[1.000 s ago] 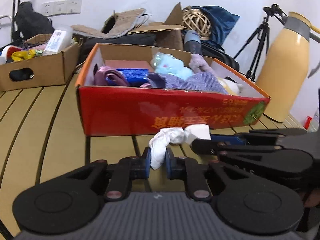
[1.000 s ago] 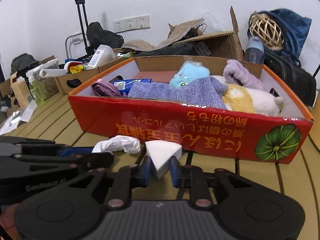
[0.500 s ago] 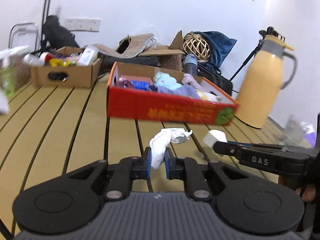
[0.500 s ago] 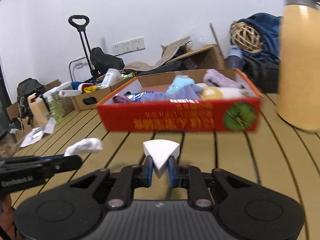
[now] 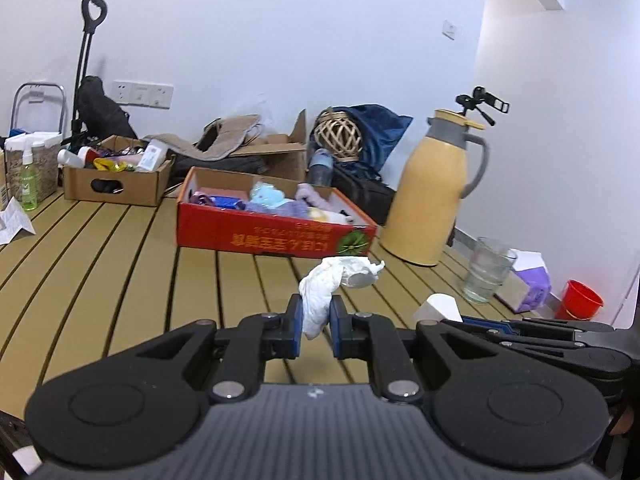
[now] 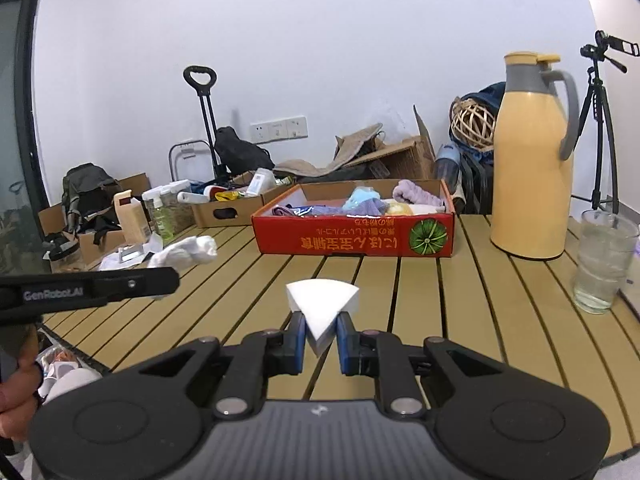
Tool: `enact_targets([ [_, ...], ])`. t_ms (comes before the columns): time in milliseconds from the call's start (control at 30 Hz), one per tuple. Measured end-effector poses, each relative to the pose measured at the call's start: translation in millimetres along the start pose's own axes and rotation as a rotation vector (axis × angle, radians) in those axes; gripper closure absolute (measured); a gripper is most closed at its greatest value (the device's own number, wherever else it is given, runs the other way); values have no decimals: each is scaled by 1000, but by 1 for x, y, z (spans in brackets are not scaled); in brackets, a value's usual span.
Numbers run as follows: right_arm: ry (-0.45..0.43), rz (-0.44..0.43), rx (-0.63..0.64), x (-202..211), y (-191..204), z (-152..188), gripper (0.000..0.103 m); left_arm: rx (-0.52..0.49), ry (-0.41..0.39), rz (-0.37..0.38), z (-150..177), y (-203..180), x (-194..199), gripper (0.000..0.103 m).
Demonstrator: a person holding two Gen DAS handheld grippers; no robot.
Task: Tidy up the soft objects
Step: 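Close the right gripper on the white triangular sponge while the left grips the white cloth, then carry the sponge and cloth into the red box and open both grippers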
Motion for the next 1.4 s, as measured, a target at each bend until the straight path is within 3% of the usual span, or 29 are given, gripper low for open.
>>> enact_targets([
  [200, -14, 18, -10, 6, -15, -3, 87, -15, -7, 11, -9, -10, -11, 89],
  [367, -31, 50, 11, -18, -45, -33, 87, -60, -46, 45, -47, -28, -55, 89],
  [533, -44, 100, 45, -63, -90, -81, 87, -119, -59, 54, -93, -48, -128, 89],
  [667, -21, 119, 44, -112, -130, -109, 87, -155, -13, 44, -120, -58, -207, 89],
  [800, 15, 117, 18, -160, -168, -122, 86, -204, 25, 9, -135, -66, -282, 89],
  [933, 67, 142, 12, -204, -199, -124, 85, -198, 88, 22, -145, -74, -347, 88],
  [1000, 91, 161, 9, -219, -209, -121, 82, -214, 106, 27, -143, -80, -373, 84],
  [1033, 88, 170, 3, -223, -213, -120, 80, -217, 109, 18, -142, -80, -382, 75],
  [1133, 63, 160, -14, -228, -219, -121, 65, -199, 124, 21, -138, -75, -394, 69],
  [1400, 22, 175, -16, -212, -213, -138, 65, -151, 117, 13, -154, -52, -367, 65],
])
Point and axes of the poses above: each gripper's, at about its wrist camera, not at the fingertips, and x roughly against the way its jaws point, y to its left, z to its underside, the point moved 8 cm from there along -x, roughly the way its jaws point, and after that the axes turned 15 degrees about -z, right-handed, at the moved point
